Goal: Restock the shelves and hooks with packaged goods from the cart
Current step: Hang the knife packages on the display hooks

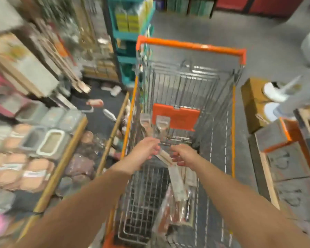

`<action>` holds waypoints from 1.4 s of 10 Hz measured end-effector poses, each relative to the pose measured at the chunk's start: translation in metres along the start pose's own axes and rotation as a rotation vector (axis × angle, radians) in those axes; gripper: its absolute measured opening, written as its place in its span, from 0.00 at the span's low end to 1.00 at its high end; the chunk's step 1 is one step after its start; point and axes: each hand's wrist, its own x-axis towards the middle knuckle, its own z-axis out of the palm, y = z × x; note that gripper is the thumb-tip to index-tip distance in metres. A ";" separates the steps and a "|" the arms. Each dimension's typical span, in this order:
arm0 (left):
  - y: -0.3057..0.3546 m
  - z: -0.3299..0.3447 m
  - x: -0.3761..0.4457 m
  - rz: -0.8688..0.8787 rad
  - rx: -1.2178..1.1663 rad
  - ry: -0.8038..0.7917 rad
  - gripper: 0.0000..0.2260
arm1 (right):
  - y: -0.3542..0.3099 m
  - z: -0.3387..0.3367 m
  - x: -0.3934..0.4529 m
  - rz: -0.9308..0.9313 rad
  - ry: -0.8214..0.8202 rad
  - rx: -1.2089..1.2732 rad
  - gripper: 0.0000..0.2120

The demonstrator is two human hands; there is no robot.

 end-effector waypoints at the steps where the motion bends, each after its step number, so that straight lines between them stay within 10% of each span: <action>1: -0.040 0.035 0.048 -0.174 0.029 -0.088 0.09 | 0.051 -0.021 0.047 0.186 -0.006 -0.013 0.09; 4: -0.177 0.071 0.135 -0.456 -0.056 -0.018 0.07 | 0.183 0.011 0.137 0.264 0.111 -0.209 0.24; 5: -0.225 0.083 0.147 -0.590 -0.200 0.015 0.10 | 0.226 0.036 0.157 0.244 0.121 -0.396 0.44; 7: -0.286 0.086 0.142 -0.687 -0.383 0.124 0.20 | 0.273 0.059 0.165 0.105 0.352 -0.562 0.28; 8: -0.282 0.081 0.135 -0.696 -0.489 0.198 0.17 | 0.260 0.058 0.146 0.157 0.370 -0.202 0.14; 11: -0.254 0.082 0.124 -0.358 -0.537 -0.057 0.33 | 0.239 0.069 0.106 0.378 -0.015 0.324 0.12; 14: -0.272 0.078 0.152 -0.467 -0.608 0.274 0.09 | 0.215 0.020 0.180 0.238 0.379 0.117 0.20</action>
